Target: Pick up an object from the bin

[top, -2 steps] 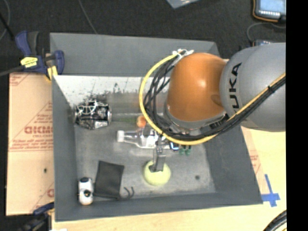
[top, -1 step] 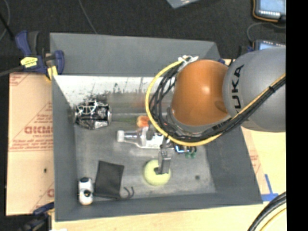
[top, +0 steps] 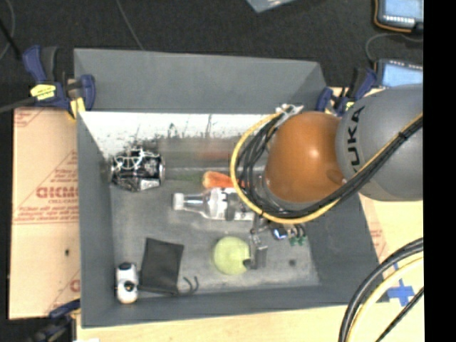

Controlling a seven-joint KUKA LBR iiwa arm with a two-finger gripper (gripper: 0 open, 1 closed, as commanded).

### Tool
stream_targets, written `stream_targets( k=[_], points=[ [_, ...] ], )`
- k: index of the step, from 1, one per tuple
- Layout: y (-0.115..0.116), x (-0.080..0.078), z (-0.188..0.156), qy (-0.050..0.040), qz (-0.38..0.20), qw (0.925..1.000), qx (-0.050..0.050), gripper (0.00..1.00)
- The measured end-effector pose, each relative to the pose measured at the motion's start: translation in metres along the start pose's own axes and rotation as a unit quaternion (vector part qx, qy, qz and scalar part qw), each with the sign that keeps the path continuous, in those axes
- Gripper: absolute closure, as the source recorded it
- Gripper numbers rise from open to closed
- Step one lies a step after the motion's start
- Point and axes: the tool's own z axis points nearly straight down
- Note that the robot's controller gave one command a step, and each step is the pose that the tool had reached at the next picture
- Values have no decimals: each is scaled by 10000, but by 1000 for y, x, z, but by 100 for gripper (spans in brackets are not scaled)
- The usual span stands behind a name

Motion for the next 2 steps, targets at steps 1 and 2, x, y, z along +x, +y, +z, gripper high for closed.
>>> stream_targets(
  k=[1,2],
  points=[
    [-8,1,12,11,-79,10000,0,0],
    [-4,8,13,46,-549,9985,-7,0]
  ],
)
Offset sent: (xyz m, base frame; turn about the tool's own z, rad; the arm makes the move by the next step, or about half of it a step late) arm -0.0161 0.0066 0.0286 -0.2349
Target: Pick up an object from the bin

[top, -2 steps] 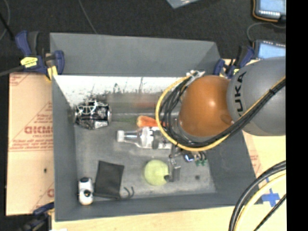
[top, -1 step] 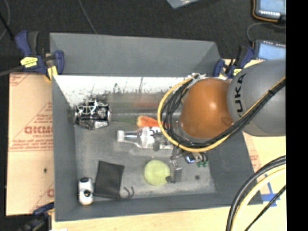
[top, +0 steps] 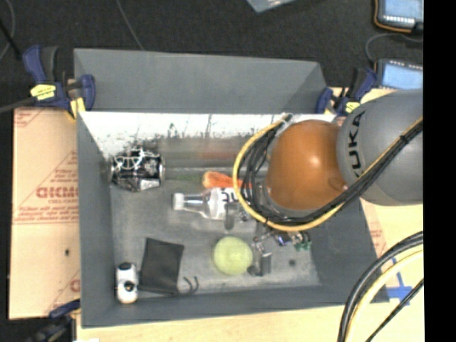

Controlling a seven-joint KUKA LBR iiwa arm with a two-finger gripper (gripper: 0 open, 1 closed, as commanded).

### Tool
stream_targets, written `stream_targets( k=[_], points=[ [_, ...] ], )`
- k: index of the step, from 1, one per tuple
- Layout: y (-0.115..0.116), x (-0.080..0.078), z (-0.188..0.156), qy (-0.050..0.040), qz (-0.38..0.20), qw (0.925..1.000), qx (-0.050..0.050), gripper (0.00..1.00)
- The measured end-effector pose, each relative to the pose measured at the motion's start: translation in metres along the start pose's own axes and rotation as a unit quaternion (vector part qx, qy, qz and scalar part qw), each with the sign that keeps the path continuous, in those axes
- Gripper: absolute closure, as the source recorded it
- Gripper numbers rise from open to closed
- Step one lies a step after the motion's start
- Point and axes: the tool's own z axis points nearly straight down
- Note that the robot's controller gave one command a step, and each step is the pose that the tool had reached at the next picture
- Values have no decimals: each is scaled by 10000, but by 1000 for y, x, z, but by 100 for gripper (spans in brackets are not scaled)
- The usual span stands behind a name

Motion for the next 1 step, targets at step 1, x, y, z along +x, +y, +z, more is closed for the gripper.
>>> stream_targets(
  k=[1],
  points=[
    [1,-3,-9,-73,-281,9996,19,0]
  ],
)
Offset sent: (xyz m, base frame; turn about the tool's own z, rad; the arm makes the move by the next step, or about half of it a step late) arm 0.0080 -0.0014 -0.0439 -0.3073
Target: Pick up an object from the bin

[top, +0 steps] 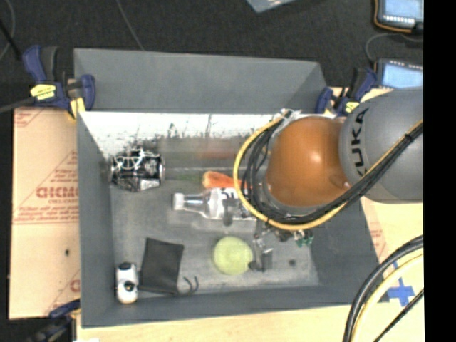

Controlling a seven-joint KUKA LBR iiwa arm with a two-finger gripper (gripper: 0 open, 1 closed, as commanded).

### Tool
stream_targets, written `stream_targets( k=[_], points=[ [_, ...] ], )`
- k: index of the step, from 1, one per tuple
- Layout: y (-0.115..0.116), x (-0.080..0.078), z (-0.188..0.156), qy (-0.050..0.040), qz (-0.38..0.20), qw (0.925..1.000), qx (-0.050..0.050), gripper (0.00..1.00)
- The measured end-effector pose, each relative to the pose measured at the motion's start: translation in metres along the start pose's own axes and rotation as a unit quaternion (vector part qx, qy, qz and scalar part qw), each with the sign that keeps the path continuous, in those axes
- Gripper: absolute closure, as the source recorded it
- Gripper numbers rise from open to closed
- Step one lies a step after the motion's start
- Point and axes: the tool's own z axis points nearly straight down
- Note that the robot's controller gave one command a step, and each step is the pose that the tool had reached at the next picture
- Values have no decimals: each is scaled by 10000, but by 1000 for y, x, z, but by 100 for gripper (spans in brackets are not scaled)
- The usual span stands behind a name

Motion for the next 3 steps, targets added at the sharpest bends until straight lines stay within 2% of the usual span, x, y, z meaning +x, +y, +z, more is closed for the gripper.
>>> stream_targets(
  k=[1,2,3],
  points=[
    [-3,-1,31,41,-746,9972,-15,0],
    [0,1,46,2,-1167,9932,-5,0],
    [-9,9,67,37,-1738,9848,-21,100]
  ],
)
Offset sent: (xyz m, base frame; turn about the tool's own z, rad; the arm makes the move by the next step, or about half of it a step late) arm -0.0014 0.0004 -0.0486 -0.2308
